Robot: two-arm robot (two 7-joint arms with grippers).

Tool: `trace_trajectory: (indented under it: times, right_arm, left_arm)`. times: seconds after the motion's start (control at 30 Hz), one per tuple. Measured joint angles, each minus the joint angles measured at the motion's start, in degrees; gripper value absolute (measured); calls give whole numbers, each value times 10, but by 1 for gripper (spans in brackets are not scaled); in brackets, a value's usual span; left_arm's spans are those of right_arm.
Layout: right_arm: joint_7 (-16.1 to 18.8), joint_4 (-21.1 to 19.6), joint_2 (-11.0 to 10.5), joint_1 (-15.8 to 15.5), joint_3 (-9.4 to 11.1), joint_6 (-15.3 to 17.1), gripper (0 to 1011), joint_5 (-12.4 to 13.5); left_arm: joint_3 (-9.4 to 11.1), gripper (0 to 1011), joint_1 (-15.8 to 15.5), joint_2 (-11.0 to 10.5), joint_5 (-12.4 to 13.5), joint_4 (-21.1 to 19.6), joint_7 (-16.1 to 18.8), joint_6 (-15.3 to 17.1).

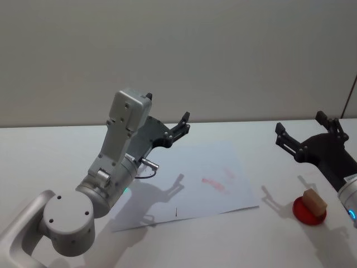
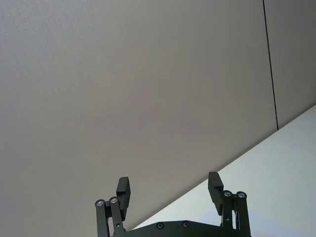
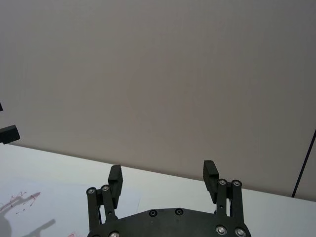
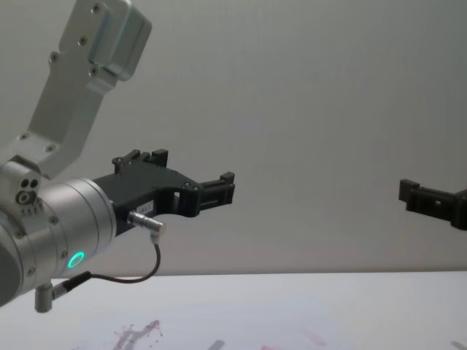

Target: Use the one hand to pick up the stamp and affix it onto the A4 paper.

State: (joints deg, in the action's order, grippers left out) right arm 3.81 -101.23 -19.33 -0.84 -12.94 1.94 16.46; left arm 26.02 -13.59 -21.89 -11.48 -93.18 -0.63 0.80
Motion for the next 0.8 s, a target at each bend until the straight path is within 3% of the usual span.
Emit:
trace_trajectory:
  times: [0.8]
  right_arm:
    - [0,0,0,0,0,0,1001,0]
  left_arm:
    - [0,1001,0,0,0,0,0,0]
